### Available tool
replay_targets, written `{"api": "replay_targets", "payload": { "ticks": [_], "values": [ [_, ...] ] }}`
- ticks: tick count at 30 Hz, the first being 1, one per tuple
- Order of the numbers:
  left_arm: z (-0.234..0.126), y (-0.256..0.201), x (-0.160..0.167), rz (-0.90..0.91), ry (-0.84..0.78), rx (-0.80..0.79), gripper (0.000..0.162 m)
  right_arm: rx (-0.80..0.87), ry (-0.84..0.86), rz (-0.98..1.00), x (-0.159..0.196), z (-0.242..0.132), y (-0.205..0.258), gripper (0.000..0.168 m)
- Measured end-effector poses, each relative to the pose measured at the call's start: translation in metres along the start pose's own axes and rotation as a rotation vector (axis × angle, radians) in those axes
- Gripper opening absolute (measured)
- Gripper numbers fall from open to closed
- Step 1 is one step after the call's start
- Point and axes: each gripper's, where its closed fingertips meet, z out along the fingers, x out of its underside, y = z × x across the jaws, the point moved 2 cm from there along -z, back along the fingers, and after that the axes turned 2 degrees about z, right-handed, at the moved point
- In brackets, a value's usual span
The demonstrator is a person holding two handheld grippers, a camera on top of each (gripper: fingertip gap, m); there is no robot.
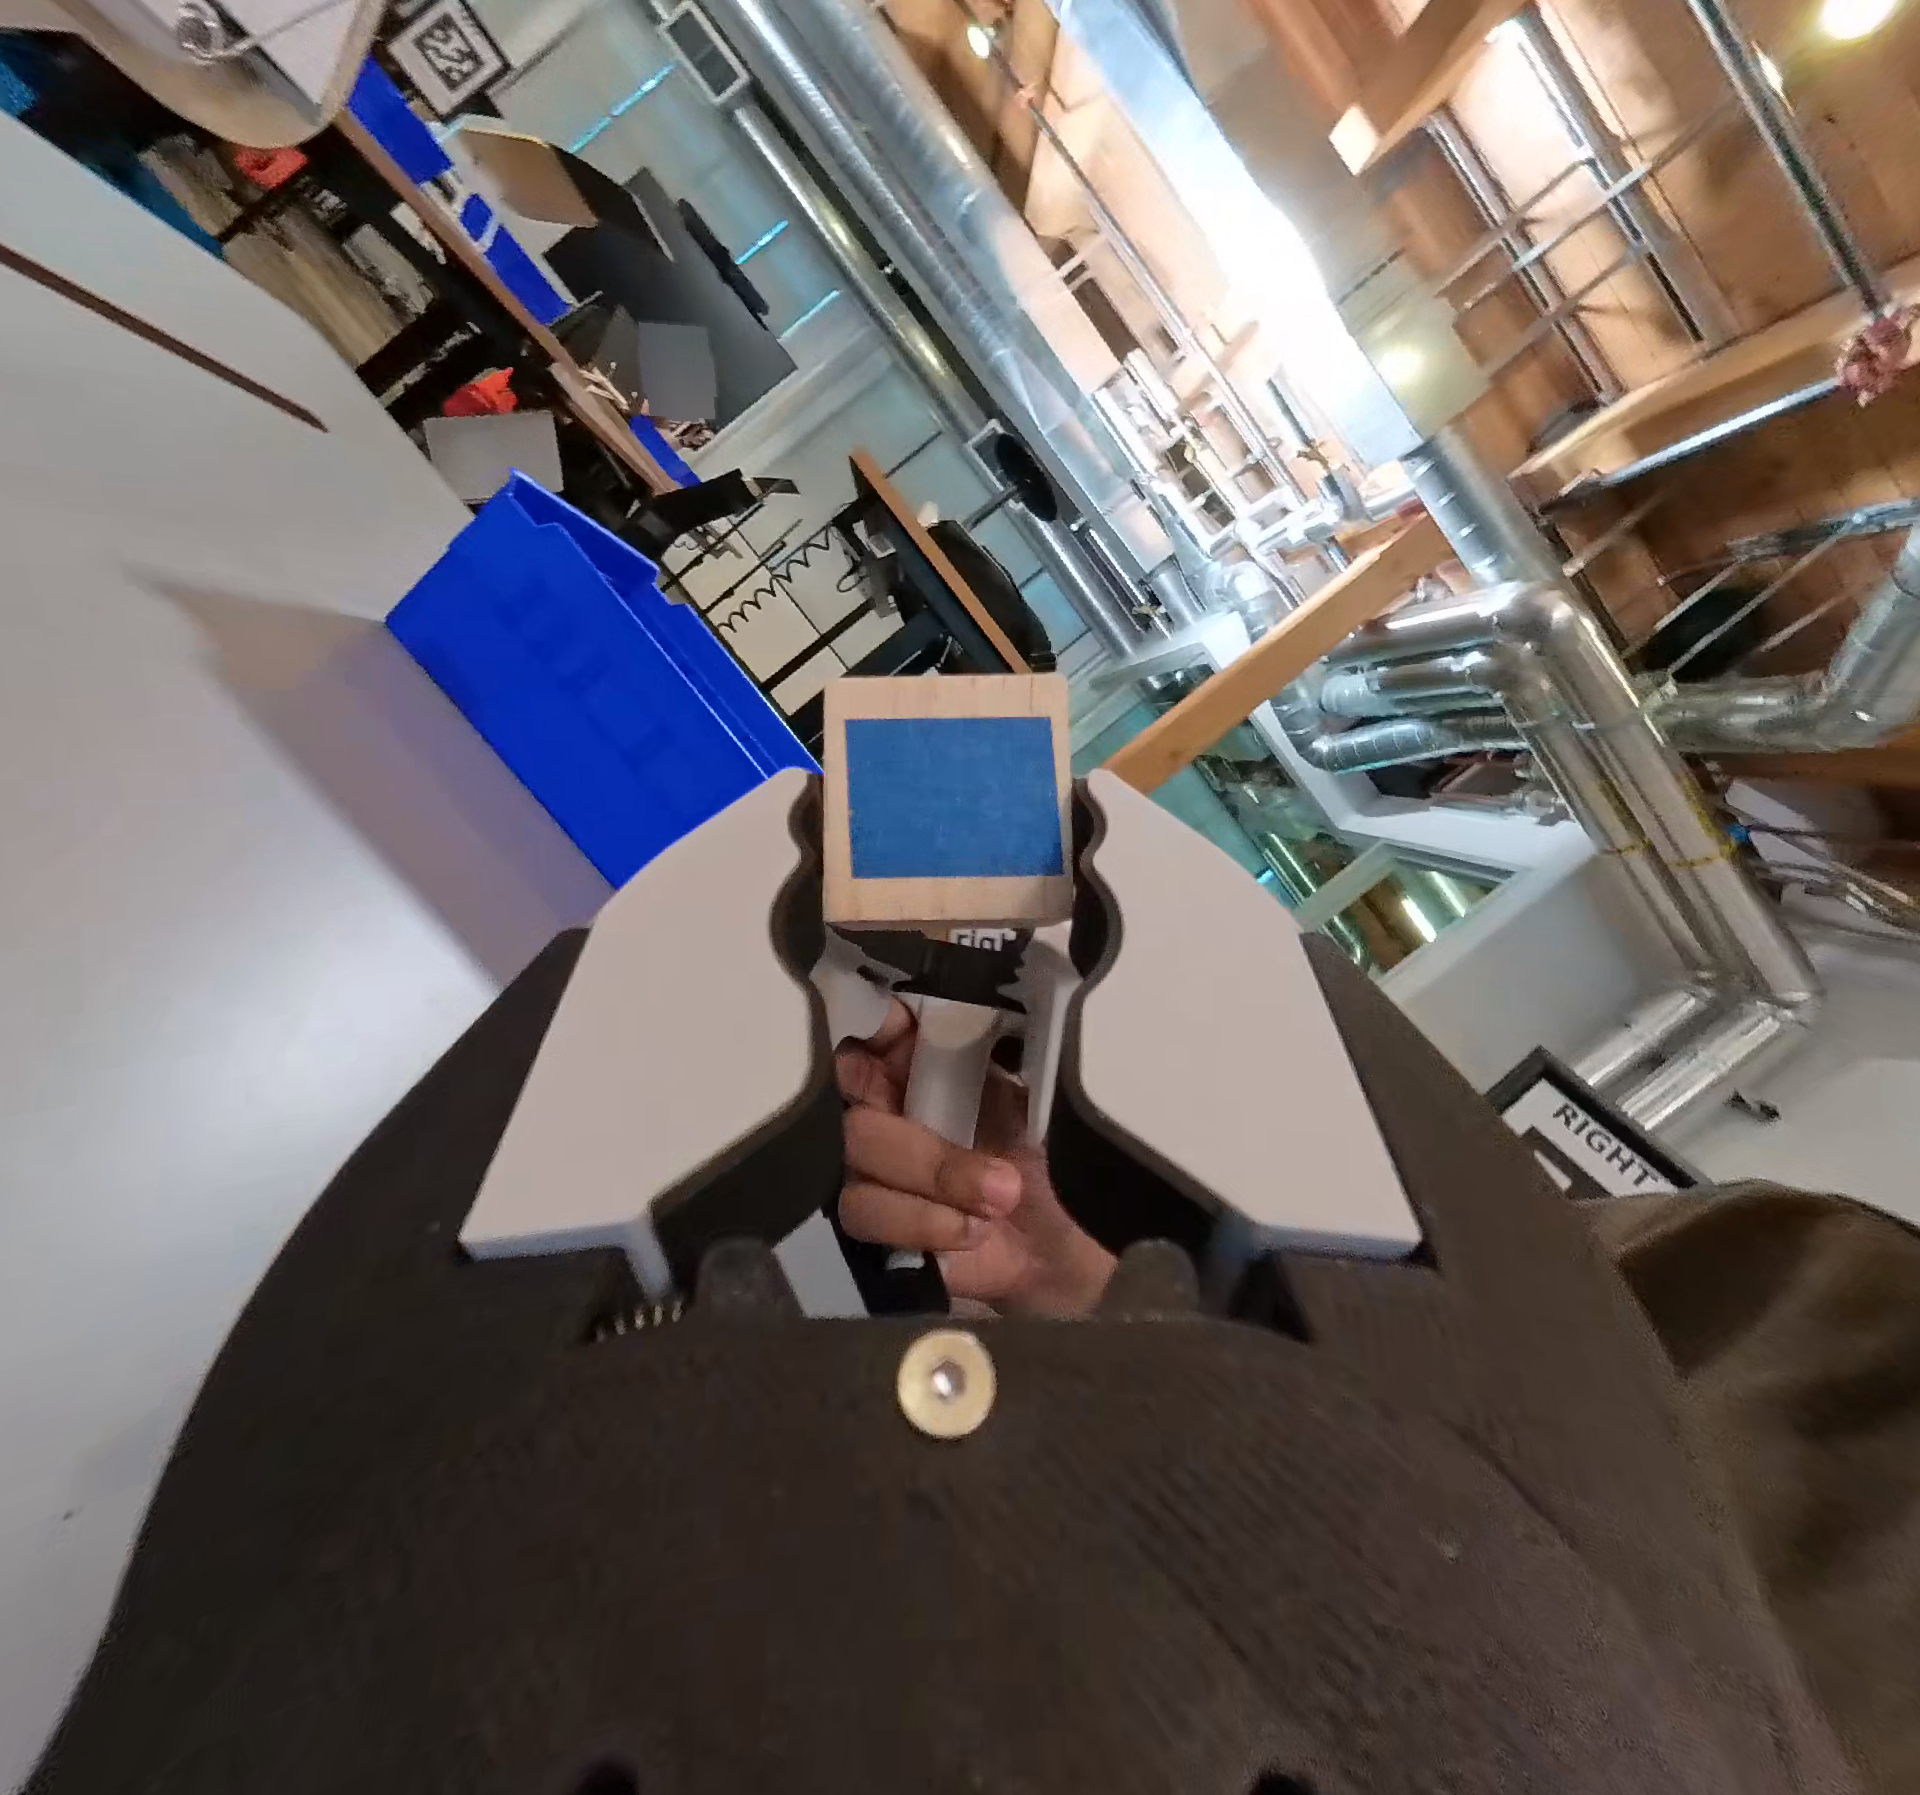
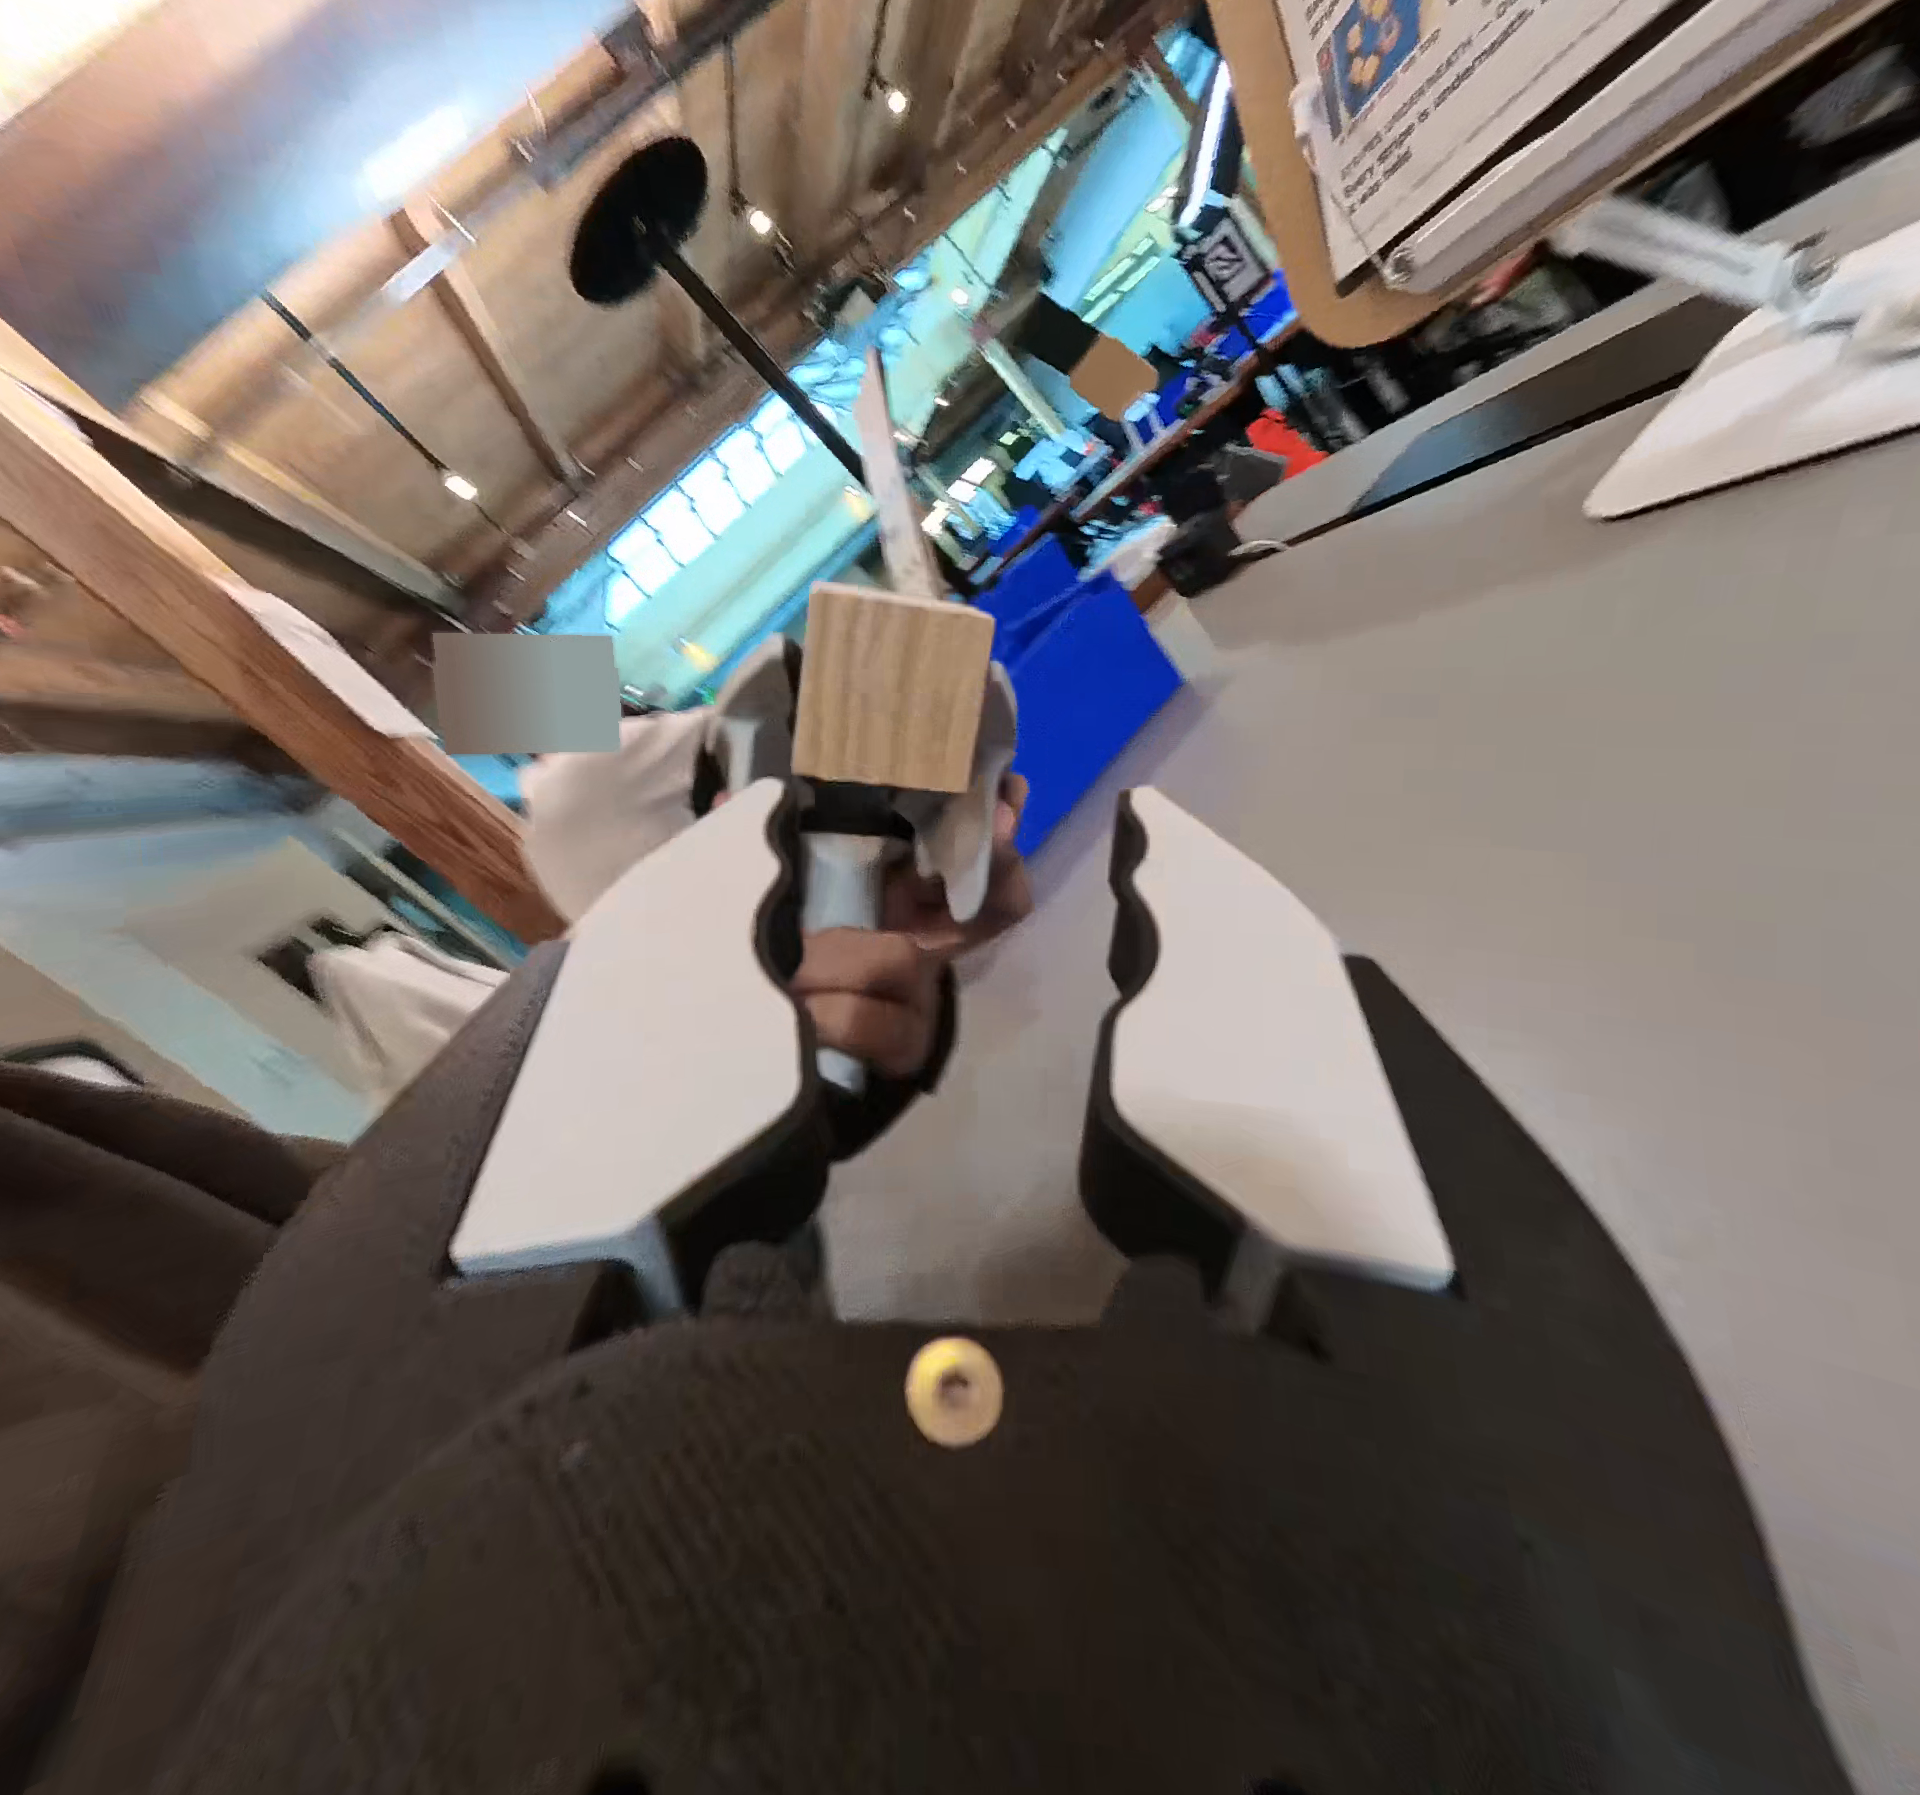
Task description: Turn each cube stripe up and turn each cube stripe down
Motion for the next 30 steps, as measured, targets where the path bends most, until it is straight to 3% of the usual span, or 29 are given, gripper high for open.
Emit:
{"api": "replay_targets", "payload": {
  "ticks": [3,7,11,20,25,30],
  "values": [
    [0.004,-0.008,0.006,0.065,0.031,0.026,0.044,-0.103,-0.015,0.122,0.0,0.001,0.007,0.052],
    [0.009,-0.011,0.018,0.172,0.075,-0.015,0.043,-0.169,0.029,0.102,0.01,0.008,0.021,0.053],
    [0.016,-0.018,0.032,0.165,0.119,0.032,0.044,-0.178,0.064,0.086,0.019,0.012,0.028,0.045],
    [0.014,-0.023,0.032,0.192,0.119,0.079,0.044,-0.148,0.063,-0.007,0.012,0.01,0.032,0.045],
    [0.005,0.001,0.018,0.166,0.054,-0.051,0.055,0.003,-0.068,-0.166,-0.047,-0.009,0.023,0.045],
    [0.003,0.007,0.021,0.157,0.076,-0.072,0.055,0.363,-0.158,-0.416,-0.142,-0.064,-0.008,0.045]
  ]
}}
